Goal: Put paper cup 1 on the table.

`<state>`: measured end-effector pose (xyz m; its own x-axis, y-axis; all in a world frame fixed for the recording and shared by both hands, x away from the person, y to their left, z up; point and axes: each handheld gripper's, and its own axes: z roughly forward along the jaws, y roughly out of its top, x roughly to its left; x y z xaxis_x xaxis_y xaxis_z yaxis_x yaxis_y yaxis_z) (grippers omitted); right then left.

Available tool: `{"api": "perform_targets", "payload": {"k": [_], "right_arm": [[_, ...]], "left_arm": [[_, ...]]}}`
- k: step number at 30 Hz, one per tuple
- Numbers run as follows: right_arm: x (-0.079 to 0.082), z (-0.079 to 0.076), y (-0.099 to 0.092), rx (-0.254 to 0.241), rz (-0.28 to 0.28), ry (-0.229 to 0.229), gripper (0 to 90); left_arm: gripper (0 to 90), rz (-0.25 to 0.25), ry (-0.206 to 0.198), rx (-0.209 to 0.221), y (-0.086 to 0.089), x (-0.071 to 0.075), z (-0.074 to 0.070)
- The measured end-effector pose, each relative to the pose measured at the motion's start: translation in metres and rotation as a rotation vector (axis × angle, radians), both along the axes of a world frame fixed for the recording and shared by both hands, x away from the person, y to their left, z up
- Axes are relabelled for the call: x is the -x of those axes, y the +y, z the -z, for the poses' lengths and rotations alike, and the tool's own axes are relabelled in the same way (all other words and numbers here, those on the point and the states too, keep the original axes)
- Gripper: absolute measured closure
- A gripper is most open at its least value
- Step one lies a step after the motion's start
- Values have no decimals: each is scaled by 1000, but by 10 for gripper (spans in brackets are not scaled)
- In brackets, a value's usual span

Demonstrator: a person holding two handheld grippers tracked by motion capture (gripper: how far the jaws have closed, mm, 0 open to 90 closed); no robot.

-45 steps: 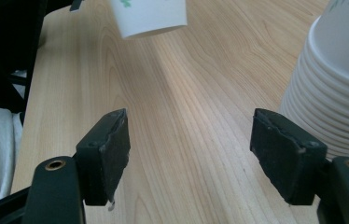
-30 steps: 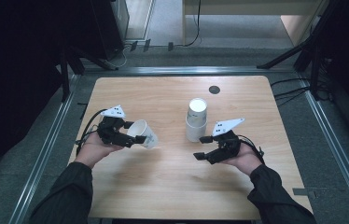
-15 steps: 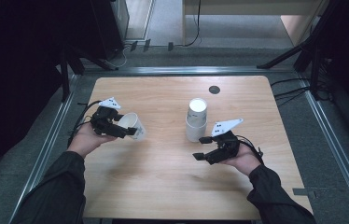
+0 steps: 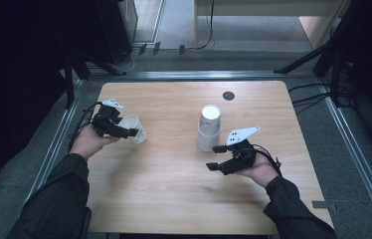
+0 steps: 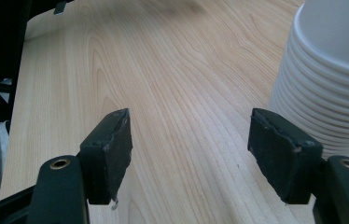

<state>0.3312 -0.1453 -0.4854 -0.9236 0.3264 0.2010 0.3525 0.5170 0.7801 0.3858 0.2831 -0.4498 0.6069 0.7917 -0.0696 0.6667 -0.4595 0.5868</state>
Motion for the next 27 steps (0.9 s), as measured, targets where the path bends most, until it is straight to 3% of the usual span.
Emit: {"api": "perform_targets", "payload": {"k": [5, 10, 14, 27], "right_arm": [[0, 0, 1, -4, -7, -2, 309], [1, 0, 1, 5, -5, -15, 309], [0, -1, 0, -5, 0, -17, 311], [-2, -2, -2, -7, 4, -19, 314]], "left_arm": [[235, -42, 17, -49, 3, -7, 9], [234, -67, 30, -59, 5, -13, 15], [234, -88, 26, -93, 5, -16, 19], [234, -92, 28, -138, 4, -18, 24]]}}
